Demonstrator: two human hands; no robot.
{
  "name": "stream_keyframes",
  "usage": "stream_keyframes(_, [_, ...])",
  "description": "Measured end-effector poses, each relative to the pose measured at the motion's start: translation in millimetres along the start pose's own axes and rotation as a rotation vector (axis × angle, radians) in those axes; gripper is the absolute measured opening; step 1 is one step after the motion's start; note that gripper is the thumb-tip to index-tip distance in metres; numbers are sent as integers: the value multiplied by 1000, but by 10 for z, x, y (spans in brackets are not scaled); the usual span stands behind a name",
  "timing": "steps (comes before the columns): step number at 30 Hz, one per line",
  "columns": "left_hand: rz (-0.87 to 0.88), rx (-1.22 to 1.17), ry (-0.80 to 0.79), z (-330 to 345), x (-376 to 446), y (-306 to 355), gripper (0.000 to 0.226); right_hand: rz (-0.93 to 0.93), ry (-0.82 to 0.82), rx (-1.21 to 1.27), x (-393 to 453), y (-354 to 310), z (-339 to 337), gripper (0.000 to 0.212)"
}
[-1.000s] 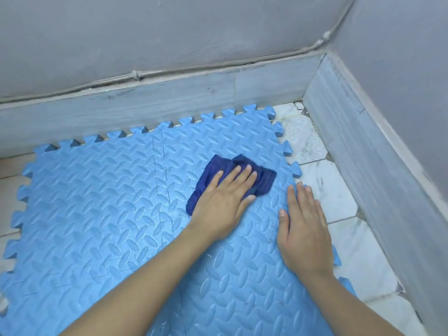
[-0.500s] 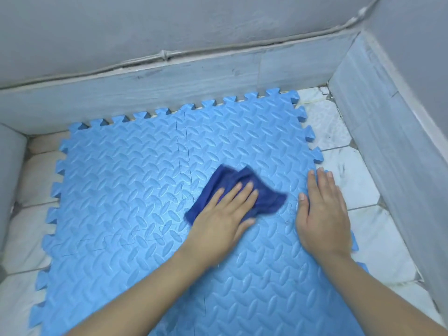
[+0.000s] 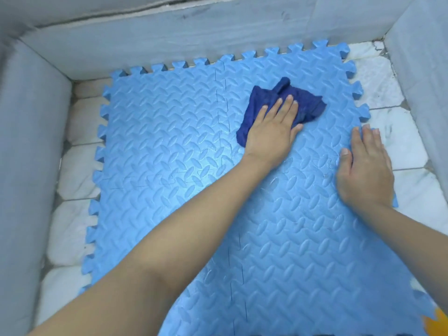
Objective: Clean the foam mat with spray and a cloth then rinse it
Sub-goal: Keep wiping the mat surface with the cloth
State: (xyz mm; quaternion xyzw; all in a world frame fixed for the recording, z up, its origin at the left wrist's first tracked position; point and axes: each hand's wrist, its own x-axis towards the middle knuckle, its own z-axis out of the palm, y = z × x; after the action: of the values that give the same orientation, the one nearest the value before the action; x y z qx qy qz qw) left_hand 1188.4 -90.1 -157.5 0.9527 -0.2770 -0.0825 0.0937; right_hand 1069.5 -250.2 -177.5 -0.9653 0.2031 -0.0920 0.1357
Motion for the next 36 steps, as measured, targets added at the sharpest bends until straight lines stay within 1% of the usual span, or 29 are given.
stream_keyframes(2, [0,-17,11,29,-520,-265,56,-1,2,16,1,-2,-4,58])
stream_keyframes(3, [-35,-26,23,19,-765,-453,56,-6,0,22,1,-1,-8,58])
stream_keyframes(8, [-398,-69,65,-242,-1739,-1607,55,-46,-6,12,21,12,-5,57])
stream_keyframes(10, [-440,-103,61,-313,-2123,-1860,55,-42,2,-8,22,6,8,57])
stream_keyframes(12, [-385,-105,19,-275,-2511,-1817,59,-44,13,-39,16,10,26,57])
stream_keyframes(15, [-187,-41,-64,-53,-3019,-1280,62,-44,32,-75,6,3,60,55])
stream_keyframes(18, [57,31,-124,198,-3339,-613,58,91,-11,-100,-27,-115,33,60])
stream_keyframes(19, [89,25,-135,206,-3390,-512,58,119,-48,-90,-71,-197,5,61])
stream_keyframes(20, [71,25,-135,187,-3419,-532,57,125,-98,-63,-143,-289,-44,61])
stream_keyframes(21, [18,35,-117,151,-3423,-651,57,112,-159,-29,-257,-374,-106,60])
stream_keyframes(23, [-163,35,-46,52,-3420,-1050,61,33,-267,-15,-658,-462,-211,59])
stream_keyframes(25, [-384,-43,8,-75,-3418,-1458,63,-26,-297,-85,-1168,-391,-314,59])
stream_keyframes(26, [-440,-86,1,-119,-3423,-1584,63,-24,-292,-118,-1397,-305,-367,60])
stream_keyframes(27, [-447,-102,-8,-132,-3439,-1613,64,-7,-283,-141,-1602,-199,-427,62])
stream_keyframes(28, [-421,-100,-27,-130,-3464,-1565,65,1,-280,-156,-1768,-95,-471,64])
stream_keyframes(29, [-353,-72,-51,-97,-3509,-1471,66,-13,-281,-171,-1891,-1,-493,65])
stream_keyframes(30, [-244,-32,-81,-44,-3569,-1326,67,-36,-286,-191,-1963,67,-502,65])
stream_keyframes(33, [173,49,-173,155,-3701,-745,57,-38,-284,-205,-1938,123,-496,63])
stream_keyframes(36, [553,100,-173,279,-3492,-304,52,-27,-259,-208,-1898,109,-483,61])
